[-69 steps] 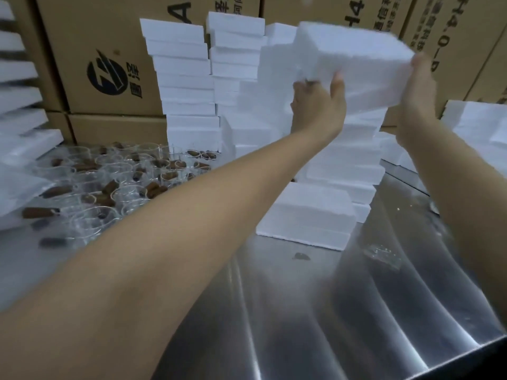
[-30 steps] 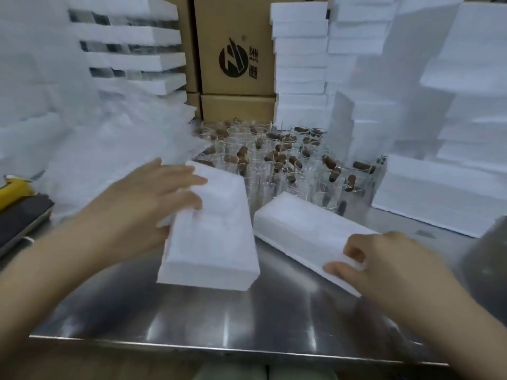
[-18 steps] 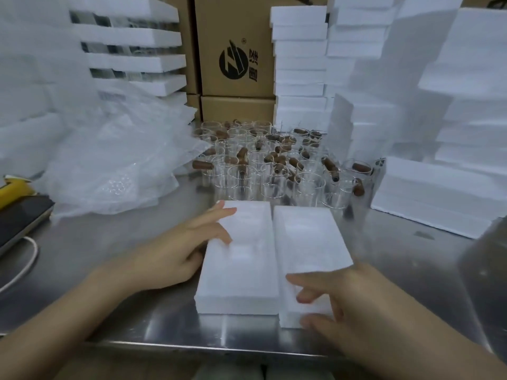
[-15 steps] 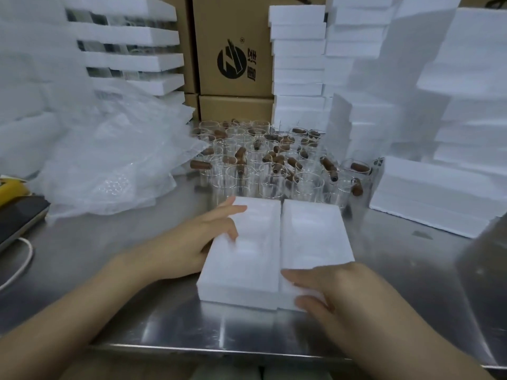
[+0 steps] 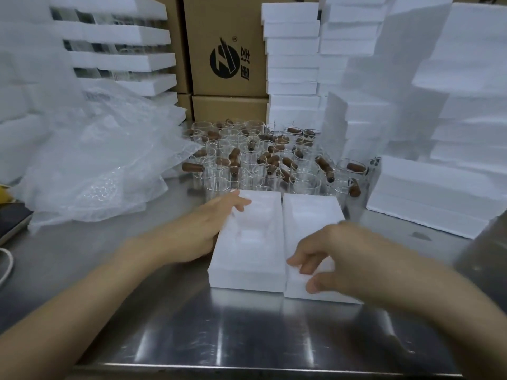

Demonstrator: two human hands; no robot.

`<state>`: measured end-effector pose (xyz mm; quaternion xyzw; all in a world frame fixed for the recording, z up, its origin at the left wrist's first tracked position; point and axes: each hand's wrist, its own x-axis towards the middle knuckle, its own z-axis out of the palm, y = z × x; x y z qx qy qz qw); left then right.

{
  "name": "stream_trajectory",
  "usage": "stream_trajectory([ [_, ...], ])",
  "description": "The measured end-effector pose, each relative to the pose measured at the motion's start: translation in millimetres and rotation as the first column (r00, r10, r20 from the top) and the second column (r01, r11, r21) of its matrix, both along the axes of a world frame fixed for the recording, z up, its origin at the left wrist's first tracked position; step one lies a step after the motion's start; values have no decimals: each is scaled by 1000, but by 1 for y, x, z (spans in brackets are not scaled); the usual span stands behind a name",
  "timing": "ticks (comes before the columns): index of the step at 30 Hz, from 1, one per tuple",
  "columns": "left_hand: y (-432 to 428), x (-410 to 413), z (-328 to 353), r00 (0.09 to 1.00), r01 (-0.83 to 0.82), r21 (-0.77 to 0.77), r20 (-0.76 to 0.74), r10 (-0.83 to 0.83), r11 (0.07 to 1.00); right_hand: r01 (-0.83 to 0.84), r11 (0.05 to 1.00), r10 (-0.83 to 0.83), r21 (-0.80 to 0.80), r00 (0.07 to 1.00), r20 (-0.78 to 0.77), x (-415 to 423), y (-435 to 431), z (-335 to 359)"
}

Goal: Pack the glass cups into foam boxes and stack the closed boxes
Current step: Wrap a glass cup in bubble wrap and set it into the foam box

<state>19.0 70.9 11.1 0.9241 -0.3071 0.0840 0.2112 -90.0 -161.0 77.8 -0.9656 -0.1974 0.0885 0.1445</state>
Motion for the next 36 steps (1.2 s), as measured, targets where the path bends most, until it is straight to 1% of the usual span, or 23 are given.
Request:
stream_trajectory([
  [1,2,0,7,994,-13,10,109,12,1000,-1,1000,1,24,1000,-7,11,-1,10],
  [2,2,2,21,990,-82,-56,109,88,995,23,997,-26,76,999,44,25,-4,21],
  [3,2,6,35,988,-80,-118,122,94,990,74,985,-94,156,988,124,44,-9,30],
  [4,-6,11,51,995,-66,-210,55,79,975,132,961,-183,244,962,201,65,-14,38],
  [5,-11,16,61,992,-90,-241,66,109,966,190,932,-269,308,933,238,85,-18,41],
  [6,-17,21,69,993,-108,-299,20,119,948,240,922,-318,305,918,239,103,-22,39],
  [7,-25,25,73,992,-129,-373,-41,122,919,279,927,-334,250,918,213,116,-25,33],
  [9,-49,28,73,987,-155,-431,-94,127,889,311,934,-333,177,936,115,133,-29,10],
  [10,-61,28,68,986,-165,-434,-108,130,886,319,931,-338,175,937,89,136,-29,-1],
  [12,-75,28,54,983,-175,-442,-125,133,880,350,911,-377,217,921,95,139,-29,-13],
  [13,-78,27,49,981,-187,-456,-140,138,870,350,908,-382,232,917,114,140,-29,-17],
  [16,-79,29,39,978,-198,-499,-164,132,843,264,936,-301,234,944,138,142,-31,-24],
  [18,-79,29,36,977,-210,-566,-160,143,797,225,921,-275,317,954,120,143,-30,-27],
  [21,-76,28,32,974,-222,-599,-167,151,770,239,855,-351,460,920,175,138,-30,-22],
  [23,-73,27,31,969,-245,-601,-187,163,761,197,783,-398,589,888,232,134,-33,-15],
  [25,-70,26,32,963,-262,-657,-223,150,707,148,708,-445,691,853,273,130,-35,-10],
  [27,-68,24,36,955,-277,-719,-278,102,637,77,669,-444,740,839,314,127,-32,-9],
  [28,-68,23,38,946,-286,-741,-318,57,607,20,657,-418,754,842,342,126,-29,-9],
  [30,-69,21,40,910,-289,-790,-402,-102,540,-101,633,-332,768,860,387,124,-20,-11],
  [31,-70,22,41,887,-275,-817,-419,-193,506,-156,627,-284,763,867,410,123,-15,-12],
  [33,-68,23,41,854,-229,-860,-402,-330,456,-236,617,-214,751,868,448,122,-6,-15],
  [35,-63,24,40,818,-233,-884,-403,-411,405,-269,594,-183,758,872,453,123,-4,-20],
  [36,-61,25,39,798,-251,-892,-411,-442,375,-257,573,-178,778,888,425,124,-5,-24],
])
